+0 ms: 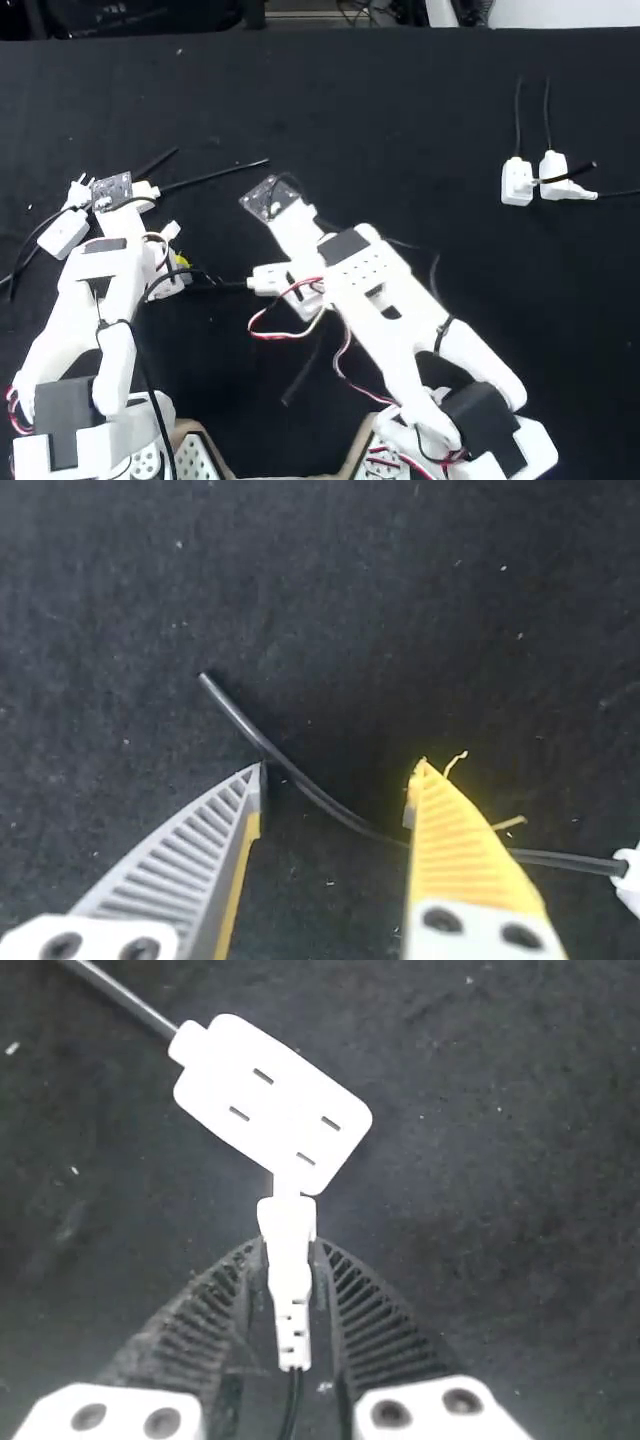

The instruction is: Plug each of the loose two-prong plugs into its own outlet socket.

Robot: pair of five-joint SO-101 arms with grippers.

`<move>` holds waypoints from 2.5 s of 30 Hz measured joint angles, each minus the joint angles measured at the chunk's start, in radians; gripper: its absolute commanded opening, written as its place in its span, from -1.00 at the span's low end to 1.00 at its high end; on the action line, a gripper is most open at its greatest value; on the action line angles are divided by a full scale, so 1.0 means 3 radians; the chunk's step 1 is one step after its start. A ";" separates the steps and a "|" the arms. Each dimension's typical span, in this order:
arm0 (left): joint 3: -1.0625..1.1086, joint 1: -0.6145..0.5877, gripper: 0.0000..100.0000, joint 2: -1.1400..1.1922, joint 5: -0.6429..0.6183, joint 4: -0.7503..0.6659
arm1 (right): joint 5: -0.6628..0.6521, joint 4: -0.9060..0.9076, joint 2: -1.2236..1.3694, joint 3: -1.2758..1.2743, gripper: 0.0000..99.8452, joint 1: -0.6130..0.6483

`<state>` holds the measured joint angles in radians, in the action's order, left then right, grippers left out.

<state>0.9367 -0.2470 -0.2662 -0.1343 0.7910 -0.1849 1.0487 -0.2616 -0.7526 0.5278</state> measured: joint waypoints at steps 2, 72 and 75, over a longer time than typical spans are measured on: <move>0.0000 0.0000 -0.53 0.0000 0.0000 0.0005 | 0.0000 0.0000 0.0000 0.0010 -0.98 -0.0010; 0.0675 0.0000 -0.53 -0.0829 0.0184 -0.0041 | 0.0588 0.2030 0.1785 0.2757 -0.98 -0.0010; 0.0675 0.0000 -0.53 -0.0829 0.0184 -0.0041 | 0.0598 0.2061 0.1944 0.2885 -0.98 -0.0010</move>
<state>1.1393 -0.2470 -0.5148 -0.0790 0.7787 -0.0054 1.6671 0.3214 0.1128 0.5247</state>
